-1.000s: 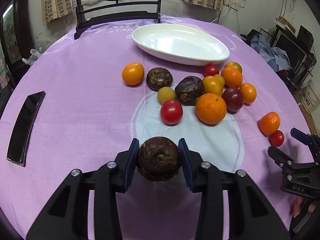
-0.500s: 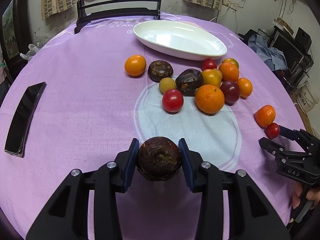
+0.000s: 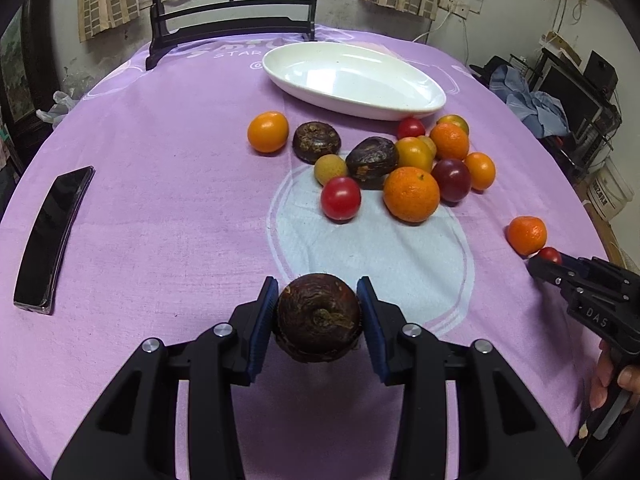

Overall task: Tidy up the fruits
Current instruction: 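Grasp the dark brown fruit with the left tool while the right tool grasps a red cherry tomato, then carry both held fruits over the white plate and open both tools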

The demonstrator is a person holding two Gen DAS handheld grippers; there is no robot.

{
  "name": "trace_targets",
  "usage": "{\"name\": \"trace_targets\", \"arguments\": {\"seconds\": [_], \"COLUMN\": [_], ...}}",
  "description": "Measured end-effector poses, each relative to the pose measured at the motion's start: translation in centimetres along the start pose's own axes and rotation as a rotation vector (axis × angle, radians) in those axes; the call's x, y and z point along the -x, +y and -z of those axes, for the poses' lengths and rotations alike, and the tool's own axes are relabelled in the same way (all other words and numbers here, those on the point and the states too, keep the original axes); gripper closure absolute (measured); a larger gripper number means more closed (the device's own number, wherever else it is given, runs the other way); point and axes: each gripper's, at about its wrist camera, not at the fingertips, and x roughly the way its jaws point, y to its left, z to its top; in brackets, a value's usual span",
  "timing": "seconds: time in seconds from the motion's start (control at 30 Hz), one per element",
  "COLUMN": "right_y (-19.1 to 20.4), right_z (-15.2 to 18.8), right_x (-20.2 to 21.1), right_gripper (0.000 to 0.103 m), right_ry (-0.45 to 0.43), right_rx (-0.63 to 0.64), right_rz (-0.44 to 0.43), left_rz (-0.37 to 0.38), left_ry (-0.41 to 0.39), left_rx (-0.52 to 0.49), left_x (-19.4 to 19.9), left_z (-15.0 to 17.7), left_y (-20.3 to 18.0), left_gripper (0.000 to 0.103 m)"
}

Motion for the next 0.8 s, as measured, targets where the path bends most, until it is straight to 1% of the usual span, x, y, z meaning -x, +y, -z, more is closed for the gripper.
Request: {"name": "trace_targets", "arguments": {"seconds": [0.07, 0.17, 0.23, 0.33, 0.4, 0.47, 0.53, 0.6, 0.63, 0.73, 0.8], "right_y": [0.1, 0.7, 1.5, 3.1, 4.4, 5.3, 5.6, 5.6, 5.5, 4.9, 4.5], "right_z": [-0.4, -1.9, -3.8, -7.2, -9.8, -12.1, -14.4, -16.5, -17.2, -18.4, -19.1], "right_x": [1.2, 3.2, 3.8, 3.8, 3.1, 1.5, -1.1, -4.1, -5.5, -8.6, -9.9], "right_gripper": [0.074, 0.074, 0.074, 0.074, 0.074, 0.074, 0.074, 0.074, 0.074, 0.073, 0.073], "right_ry": [-0.034, -0.101, -0.129, -0.171, -0.192, -0.181, -0.162, -0.110, -0.081, -0.015, 0.007], "right_rx": [0.005, 0.032, 0.067, 0.136, 0.188, 0.212, 0.210, 0.205, 0.194, 0.160, 0.132], "right_rz": [-0.022, -0.067, -0.094, -0.102, -0.103, -0.108, -0.086, -0.071, -0.063, -0.035, -0.045], "left_rz": [0.008, 0.024, 0.038, 0.045, 0.022, 0.020, -0.013, -0.038, -0.047, -0.056, -0.068], "left_ry": [-0.002, -0.020, -0.036, -0.072, -0.098, -0.097, -0.079, -0.061, -0.038, 0.028, 0.044], "left_rx": [-0.016, -0.048, -0.073, -0.105, -0.124, -0.119, -0.082, -0.046, -0.030, 0.004, 0.003], "left_x": [0.3, 1.2, 1.8, 2.2, 1.5, 0.3, -2.4, -4.5, -6.0, -9.5, -11.1], "left_z": [-0.3, -1.9, -3.8, -7.8, -11.2, -13.9, -17.3, -19.3, -20.2, -21.6, -21.9], "left_y": [-0.2, -0.6, -1.1, -2.0, -2.7, -2.9, -2.5, -1.9, -1.6, -0.7, -0.4], "left_gripper": [0.063, 0.063, 0.063, 0.063, 0.063, 0.063, 0.063, 0.063, 0.063, 0.063, 0.063]}}
